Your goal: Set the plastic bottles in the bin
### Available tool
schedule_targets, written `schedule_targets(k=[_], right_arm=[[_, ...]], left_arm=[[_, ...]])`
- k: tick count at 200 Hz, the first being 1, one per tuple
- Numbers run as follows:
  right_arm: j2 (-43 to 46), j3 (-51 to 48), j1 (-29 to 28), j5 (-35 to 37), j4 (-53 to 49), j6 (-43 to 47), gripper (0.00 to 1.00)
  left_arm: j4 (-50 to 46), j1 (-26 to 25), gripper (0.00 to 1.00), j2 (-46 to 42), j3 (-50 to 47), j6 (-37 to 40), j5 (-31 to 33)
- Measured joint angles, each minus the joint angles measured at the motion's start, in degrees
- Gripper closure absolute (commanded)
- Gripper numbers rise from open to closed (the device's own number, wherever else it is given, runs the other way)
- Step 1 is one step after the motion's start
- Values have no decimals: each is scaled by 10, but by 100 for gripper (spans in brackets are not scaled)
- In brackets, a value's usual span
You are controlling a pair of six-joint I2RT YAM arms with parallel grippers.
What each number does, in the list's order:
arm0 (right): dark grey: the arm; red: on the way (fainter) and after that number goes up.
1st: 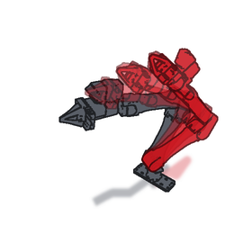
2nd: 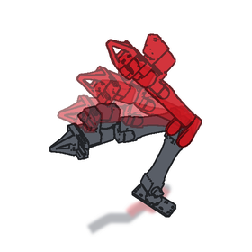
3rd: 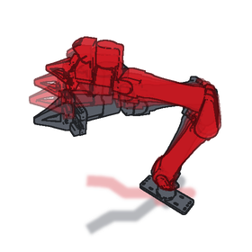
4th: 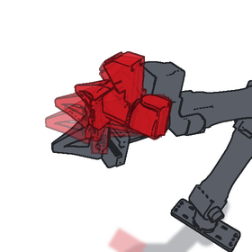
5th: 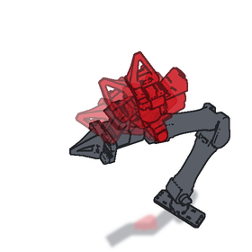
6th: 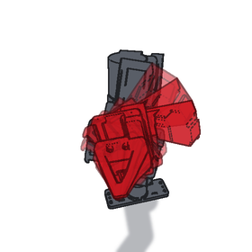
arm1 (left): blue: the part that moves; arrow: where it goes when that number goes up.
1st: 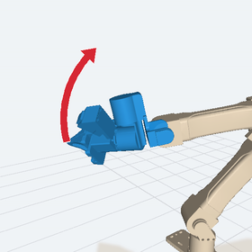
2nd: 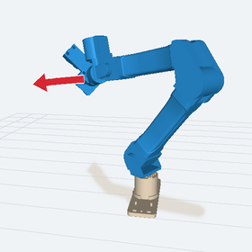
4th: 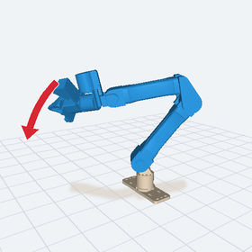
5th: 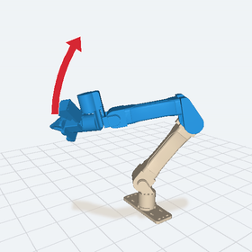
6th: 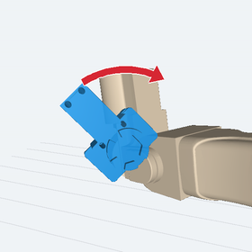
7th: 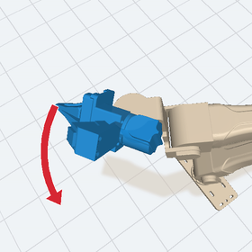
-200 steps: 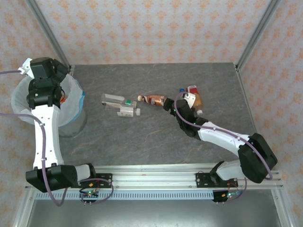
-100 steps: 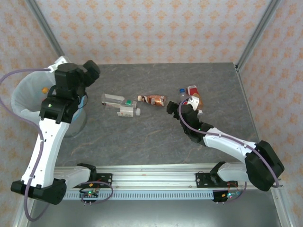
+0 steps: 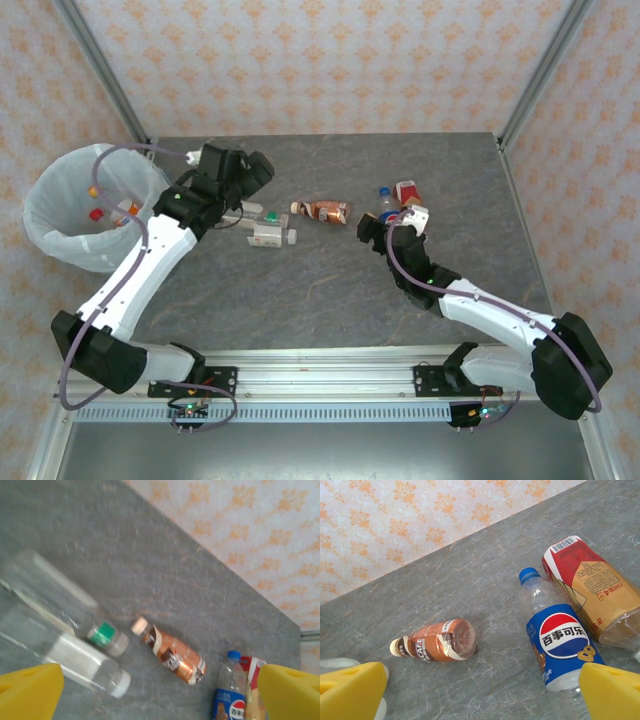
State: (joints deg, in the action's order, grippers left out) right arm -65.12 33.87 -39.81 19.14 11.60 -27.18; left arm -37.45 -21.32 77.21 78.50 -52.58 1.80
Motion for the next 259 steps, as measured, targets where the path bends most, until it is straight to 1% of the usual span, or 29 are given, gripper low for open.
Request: schedule_targets(k=[39, 71, 98, 126, 152, 198, 217, 259], right_arm=[[0, -2, 0, -11, 10, 9, 1], [6, -12, 1, -75, 40, 42, 1], [8, -12, 1, -135, 52, 62, 1], [9, -12, 1, -180, 56, 71, 1], [9, -12, 1, -207, 62, 71, 1], [9, -12, 1, -221, 65, 72, 1], [9, -12, 1, -223, 65, 72, 1], [-6, -10, 1, -236, 65, 71, 1]], left_arm=[[1, -4, 0, 40, -50, -107, -29], [0, -4, 0, 68, -88, -197, -42], [-3, -4, 0, 115, -85, -235, -55], [-11, -3, 0, 181, -63, -242, -66], [-12, -3, 0, 216, -50, -244, -67], [-13, -3, 0, 257, -48, -245, -65], [-12, -3, 2, 280, -46, -244, -65], [-3, -3, 2, 288, -51, -243, -67]])
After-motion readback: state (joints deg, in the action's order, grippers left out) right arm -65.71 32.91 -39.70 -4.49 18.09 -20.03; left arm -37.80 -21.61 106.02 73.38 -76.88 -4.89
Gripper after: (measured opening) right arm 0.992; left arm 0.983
